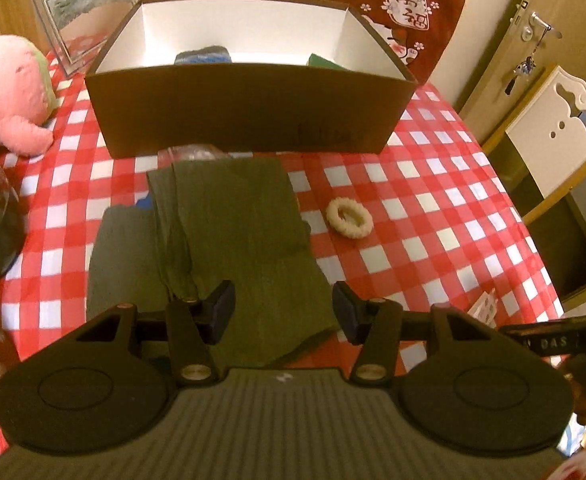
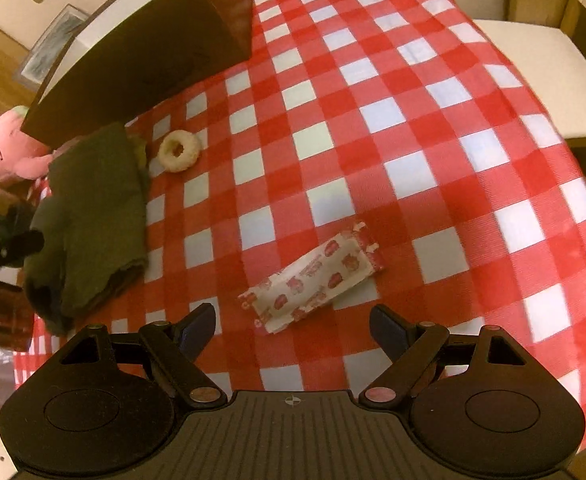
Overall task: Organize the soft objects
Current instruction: 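Move the right gripper to the white-and-red packet while the left gripper reaches the dark green towel, then close the right gripper on the white-and-red packet while the left gripper straddles the towel fold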
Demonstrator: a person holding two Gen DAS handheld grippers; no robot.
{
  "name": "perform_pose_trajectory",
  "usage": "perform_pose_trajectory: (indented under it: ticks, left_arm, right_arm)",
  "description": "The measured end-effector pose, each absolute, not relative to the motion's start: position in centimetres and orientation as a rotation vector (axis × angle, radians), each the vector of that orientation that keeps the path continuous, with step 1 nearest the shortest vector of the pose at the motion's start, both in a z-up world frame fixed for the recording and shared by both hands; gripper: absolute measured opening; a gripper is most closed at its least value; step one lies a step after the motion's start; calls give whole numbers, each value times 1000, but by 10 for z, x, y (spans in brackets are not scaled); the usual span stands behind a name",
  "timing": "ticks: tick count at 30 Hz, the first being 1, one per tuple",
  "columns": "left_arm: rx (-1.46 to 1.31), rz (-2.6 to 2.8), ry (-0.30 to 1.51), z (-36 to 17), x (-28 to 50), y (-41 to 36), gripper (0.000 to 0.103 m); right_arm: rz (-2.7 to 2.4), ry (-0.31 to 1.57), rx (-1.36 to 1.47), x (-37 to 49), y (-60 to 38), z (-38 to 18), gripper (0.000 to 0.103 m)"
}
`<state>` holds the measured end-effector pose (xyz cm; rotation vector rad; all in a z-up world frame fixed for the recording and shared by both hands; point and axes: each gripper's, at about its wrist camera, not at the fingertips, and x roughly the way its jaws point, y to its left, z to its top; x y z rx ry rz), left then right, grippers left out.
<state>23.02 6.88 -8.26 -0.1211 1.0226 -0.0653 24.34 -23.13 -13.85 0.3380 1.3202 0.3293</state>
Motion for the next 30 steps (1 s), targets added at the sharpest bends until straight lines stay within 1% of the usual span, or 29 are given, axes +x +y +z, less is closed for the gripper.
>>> perform_pose_trajectory:
  ticks: [7,20,24,30]
  left_arm:
    - [-126,-46,1042,-91,223,76,51]
    - [-122,8,1045,-108,217,92,51]
    - [-136,37,1024,-114,222,101,51]
    - [-155,49,990,-123,240,112,51]
  right_arm:
    - [322,1246,291,252,-213,-141,84]
    - [495,1096,90,258,-161,-154,84]
    - [532,1074,17,256,-148,-155,84]
    - [497,1072,10,260,-146,-155,84]
